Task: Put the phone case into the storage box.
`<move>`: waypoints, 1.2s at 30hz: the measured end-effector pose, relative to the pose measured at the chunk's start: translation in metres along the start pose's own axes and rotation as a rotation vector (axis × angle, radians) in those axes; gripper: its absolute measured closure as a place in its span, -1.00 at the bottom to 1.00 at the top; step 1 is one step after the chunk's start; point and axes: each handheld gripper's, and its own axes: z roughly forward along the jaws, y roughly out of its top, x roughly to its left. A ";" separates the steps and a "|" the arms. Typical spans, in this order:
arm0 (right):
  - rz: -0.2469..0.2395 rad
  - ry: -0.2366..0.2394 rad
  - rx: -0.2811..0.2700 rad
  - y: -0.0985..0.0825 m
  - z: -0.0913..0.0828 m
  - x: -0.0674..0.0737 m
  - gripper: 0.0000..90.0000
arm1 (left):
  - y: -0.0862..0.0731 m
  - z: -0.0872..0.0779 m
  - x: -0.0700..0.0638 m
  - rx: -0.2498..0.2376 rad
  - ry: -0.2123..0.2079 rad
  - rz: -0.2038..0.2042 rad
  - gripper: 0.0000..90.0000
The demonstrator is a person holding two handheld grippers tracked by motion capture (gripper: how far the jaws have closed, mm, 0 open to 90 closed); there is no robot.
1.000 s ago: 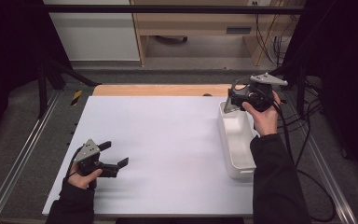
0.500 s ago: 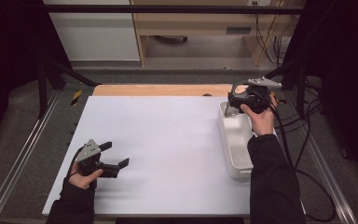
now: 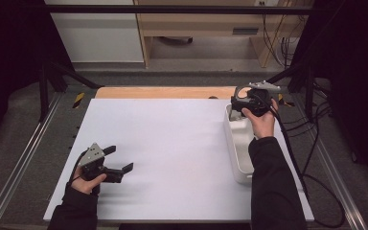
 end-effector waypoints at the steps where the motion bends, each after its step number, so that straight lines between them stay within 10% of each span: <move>1: 0.005 -0.001 0.000 -0.001 0.001 0.000 -0.74 | 0.000 0.000 0.000 0.000 0.000 0.000 -1.00; 36: 0.028 -0.056 0.057 -0.030 0.040 0.000 -0.75 | -0.003 0.004 0.000 0.022 -0.005 0.007 -1.00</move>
